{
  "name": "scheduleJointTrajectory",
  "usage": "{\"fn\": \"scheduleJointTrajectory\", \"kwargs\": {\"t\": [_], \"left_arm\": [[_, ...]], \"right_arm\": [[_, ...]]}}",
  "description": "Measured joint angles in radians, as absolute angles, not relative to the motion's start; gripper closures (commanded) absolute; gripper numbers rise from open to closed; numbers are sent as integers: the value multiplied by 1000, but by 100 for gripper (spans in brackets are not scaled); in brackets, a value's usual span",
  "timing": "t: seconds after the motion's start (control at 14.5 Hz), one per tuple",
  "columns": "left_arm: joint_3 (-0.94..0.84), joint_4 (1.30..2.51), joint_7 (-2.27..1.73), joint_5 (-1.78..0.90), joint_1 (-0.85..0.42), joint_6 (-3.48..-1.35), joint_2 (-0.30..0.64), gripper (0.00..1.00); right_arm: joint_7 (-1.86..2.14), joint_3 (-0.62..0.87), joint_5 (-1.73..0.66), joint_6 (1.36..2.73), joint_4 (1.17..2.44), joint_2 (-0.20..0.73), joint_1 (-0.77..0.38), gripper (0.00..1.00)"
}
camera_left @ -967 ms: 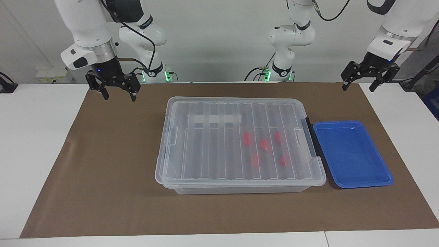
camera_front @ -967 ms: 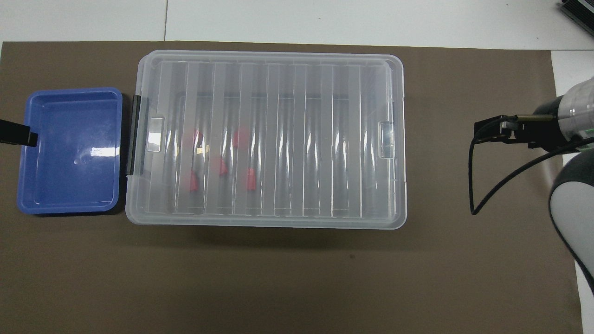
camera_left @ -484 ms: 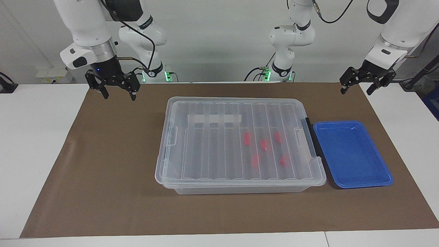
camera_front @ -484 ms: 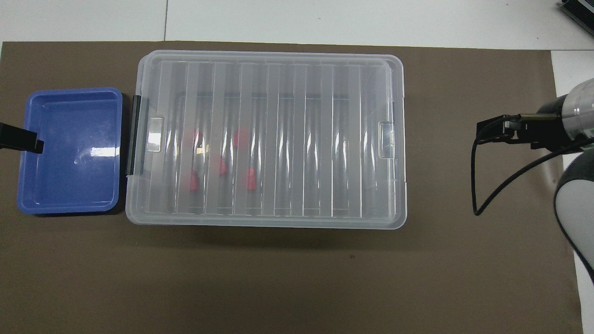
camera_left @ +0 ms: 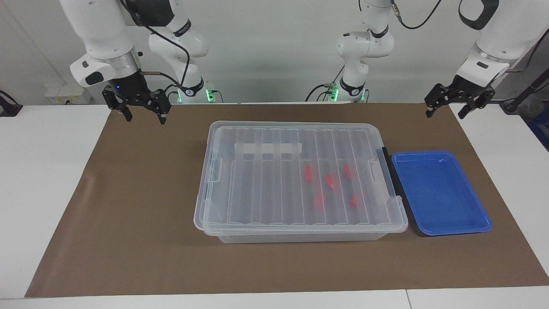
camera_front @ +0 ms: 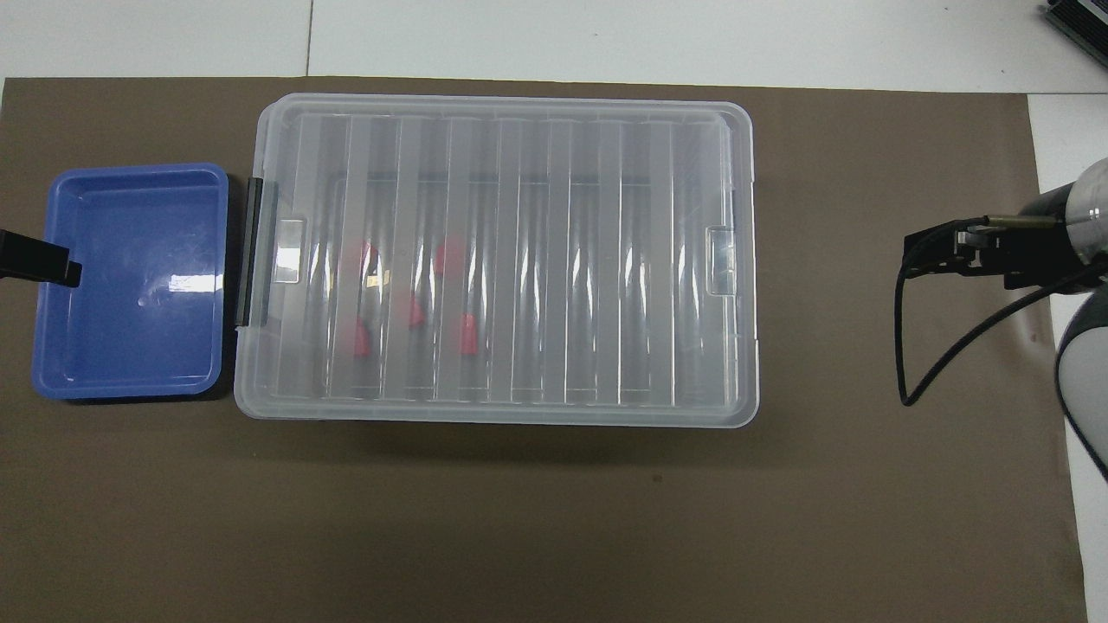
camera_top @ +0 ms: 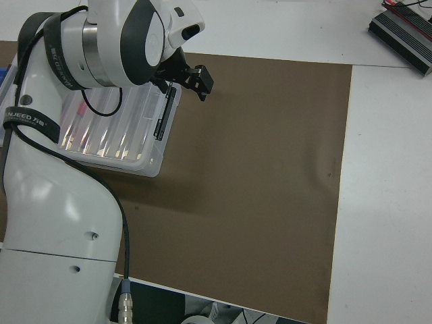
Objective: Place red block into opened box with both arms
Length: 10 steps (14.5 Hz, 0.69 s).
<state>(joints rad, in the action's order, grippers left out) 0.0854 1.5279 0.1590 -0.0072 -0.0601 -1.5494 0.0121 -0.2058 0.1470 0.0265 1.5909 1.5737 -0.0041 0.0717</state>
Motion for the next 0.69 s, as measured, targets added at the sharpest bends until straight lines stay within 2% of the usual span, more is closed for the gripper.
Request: {"fn": "scheduleJointTrajectory", "kwargs": {"t": [0.21, 0.41, 0.69], "left_arm": [[85, 1528, 159, -7, -60, -1549, 12, 0], [85, 1528, 159, -7, -60, -1549, 12, 0], [86, 1528, 159, -7, -60, -1549, 12, 0]], "right_arm": [[-206, 125, 26, 1547, 1566, -13, 54, 0], [-202, 35, 26, 1528, 1563, -23, -26, 0], [-171, 16, 26, 1528, 1563, -23, -34, 0]]}}
